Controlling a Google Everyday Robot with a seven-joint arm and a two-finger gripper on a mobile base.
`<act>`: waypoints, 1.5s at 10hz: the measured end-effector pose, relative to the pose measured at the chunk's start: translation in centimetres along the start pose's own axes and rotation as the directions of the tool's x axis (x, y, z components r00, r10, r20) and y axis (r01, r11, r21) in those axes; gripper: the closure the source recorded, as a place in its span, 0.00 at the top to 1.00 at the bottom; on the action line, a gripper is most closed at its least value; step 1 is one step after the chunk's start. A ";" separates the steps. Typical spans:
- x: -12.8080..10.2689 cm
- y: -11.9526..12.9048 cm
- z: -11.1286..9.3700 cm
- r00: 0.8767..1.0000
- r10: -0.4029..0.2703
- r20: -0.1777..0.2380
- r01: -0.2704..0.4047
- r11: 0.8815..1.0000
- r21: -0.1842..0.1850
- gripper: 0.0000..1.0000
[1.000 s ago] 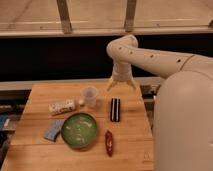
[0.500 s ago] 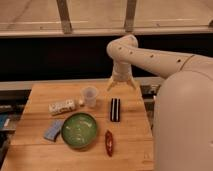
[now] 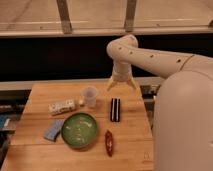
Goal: Place the white sponge in the ceramic cup
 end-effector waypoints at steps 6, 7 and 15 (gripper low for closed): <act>-1.2 7.0 -2.9 0.994 -0.105 0.031 0.105 0.994 -0.020 0.80; -1.1 9.2 -3.2 0.989 -0.142 0.028 0.143 0.989 -0.030 0.80; 5.8 21.5 -4.6 0.918 -0.395 0.034 0.397 0.914 -0.086 0.80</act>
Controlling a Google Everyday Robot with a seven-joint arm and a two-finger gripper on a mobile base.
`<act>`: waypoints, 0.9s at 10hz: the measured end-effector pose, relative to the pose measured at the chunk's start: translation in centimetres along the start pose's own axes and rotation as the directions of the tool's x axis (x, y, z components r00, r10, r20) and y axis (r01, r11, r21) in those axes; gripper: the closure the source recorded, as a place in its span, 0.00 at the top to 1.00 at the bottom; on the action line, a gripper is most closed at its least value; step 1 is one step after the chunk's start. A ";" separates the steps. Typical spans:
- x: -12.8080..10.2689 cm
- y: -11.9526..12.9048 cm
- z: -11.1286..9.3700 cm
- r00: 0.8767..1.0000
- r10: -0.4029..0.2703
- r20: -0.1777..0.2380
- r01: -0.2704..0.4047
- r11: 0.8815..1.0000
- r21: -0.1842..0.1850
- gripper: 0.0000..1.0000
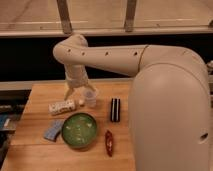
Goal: Place the white sponge in the ceramic cup
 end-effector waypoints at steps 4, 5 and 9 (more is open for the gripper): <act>0.1 -0.4 0.0 1.000 -0.014 -0.011 0.013 1.000 -0.001 0.80; 0.1 -0.3 0.4 0.999 -0.040 -0.027 0.040 0.999 -0.001 0.80; 0.3 6.9 1.5 0.978 -0.203 -0.043 0.200 0.977 -0.071 0.80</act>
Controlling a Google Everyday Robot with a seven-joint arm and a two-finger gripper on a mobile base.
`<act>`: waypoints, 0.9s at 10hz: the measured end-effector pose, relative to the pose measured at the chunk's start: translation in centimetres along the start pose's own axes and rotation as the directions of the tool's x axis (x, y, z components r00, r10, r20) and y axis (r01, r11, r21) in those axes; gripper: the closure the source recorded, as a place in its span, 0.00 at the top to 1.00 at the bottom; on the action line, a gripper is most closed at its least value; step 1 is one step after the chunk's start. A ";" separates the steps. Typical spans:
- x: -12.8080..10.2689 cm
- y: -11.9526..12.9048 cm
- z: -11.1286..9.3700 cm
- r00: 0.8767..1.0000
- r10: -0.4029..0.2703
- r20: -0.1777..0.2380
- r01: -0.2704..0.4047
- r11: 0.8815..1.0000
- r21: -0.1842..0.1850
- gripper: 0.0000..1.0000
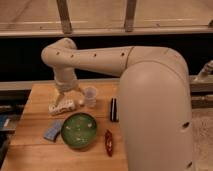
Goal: Place the white sponge in the ceramic cup
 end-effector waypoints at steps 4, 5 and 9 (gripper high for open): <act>-1.1 5.7 3.3 0.989 -0.147 0.016 0.148 0.987 -0.062 0.80; -1.4 6.0 4.2 0.985 -0.171 0.031 0.173 0.982 -0.074 0.80; -2.4 6.9 7.3 0.974 -0.224 0.043 0.228 0.964 -0.140 0.80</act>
